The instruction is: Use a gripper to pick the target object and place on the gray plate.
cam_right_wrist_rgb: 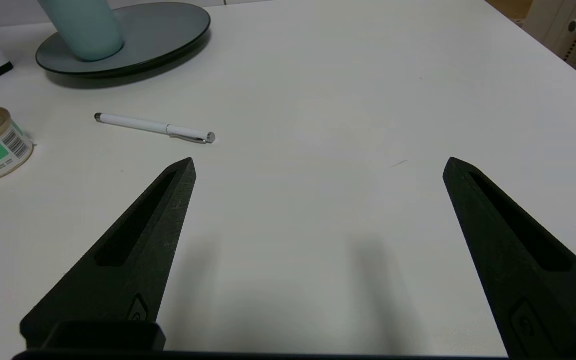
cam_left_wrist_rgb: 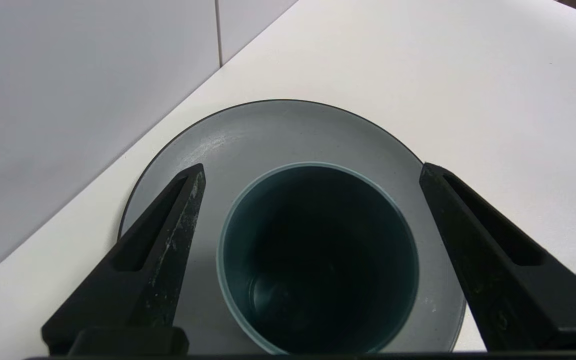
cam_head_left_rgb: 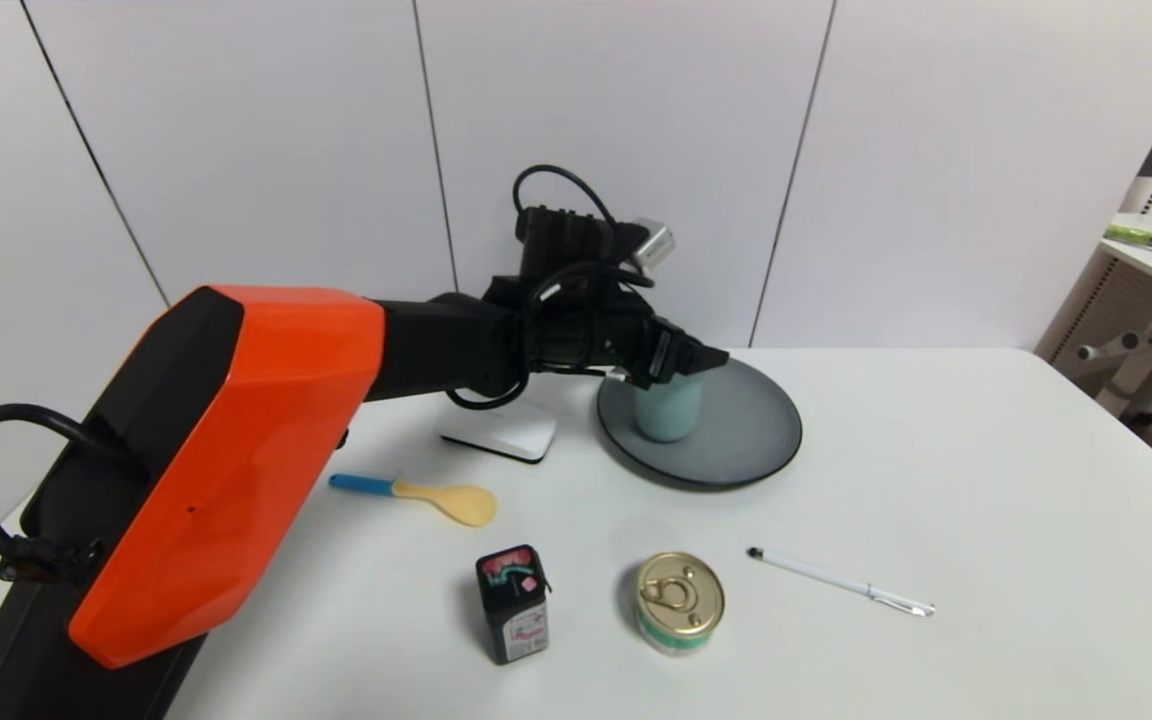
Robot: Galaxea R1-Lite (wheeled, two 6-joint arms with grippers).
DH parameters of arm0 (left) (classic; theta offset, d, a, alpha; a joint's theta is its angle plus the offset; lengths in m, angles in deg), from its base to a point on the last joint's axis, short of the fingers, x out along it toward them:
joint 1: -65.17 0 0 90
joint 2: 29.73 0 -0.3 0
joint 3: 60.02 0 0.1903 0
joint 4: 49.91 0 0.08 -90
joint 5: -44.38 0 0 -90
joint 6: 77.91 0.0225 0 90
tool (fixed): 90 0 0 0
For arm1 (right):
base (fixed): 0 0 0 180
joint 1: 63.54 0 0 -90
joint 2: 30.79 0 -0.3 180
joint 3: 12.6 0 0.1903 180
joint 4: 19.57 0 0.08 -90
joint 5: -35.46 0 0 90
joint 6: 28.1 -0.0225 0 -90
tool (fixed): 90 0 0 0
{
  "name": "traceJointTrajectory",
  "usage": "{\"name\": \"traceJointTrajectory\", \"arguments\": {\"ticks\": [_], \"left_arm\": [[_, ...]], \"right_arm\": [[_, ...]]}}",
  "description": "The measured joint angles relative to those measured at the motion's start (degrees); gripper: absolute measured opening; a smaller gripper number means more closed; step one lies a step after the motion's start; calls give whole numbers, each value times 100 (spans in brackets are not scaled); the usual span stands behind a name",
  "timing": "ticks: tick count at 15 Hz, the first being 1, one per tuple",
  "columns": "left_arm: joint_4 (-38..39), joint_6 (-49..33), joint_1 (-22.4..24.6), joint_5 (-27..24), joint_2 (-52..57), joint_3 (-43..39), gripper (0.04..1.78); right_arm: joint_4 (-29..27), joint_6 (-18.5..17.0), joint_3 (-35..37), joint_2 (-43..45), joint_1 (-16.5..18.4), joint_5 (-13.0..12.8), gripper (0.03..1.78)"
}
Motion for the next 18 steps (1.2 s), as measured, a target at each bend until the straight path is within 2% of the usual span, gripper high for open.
{"name": "traceJointTrajectory", "arguments": {"ticks": [4, 7, 9, 12, 14, 15, 18], "left_arm": [[-72, 33, 10, 59, 418, -4, 162], [-617, 63, 12, 306, 1069, -13, 164], [-1220, 227, 43, 957, 1712, -17, 166], [-2000, 549, 180, 2623, 2748, -50, 167], [-2523, 673, 516, 3388, 3430, -152, 167], [-2768, 769, 797, 3563, 3775, -301, 167], [-2989, 937, 1552, 3624, 4770, -1239, 169]], "right_arm": [[-2, 1, 0, 0, 0, -2, 171], [-2, 1, 0, 0, 0, -4, 171], [0, 0, 0, 0, 0, -2, 171], [-2, 0, 0, 0, 0, -2, 171], [0, 1, 0, 0, 0, 0, 171], [0, 1, 0, 0, 0, -2, 171], [-2, 1, 0, 0, 0, 0, 171]]}}
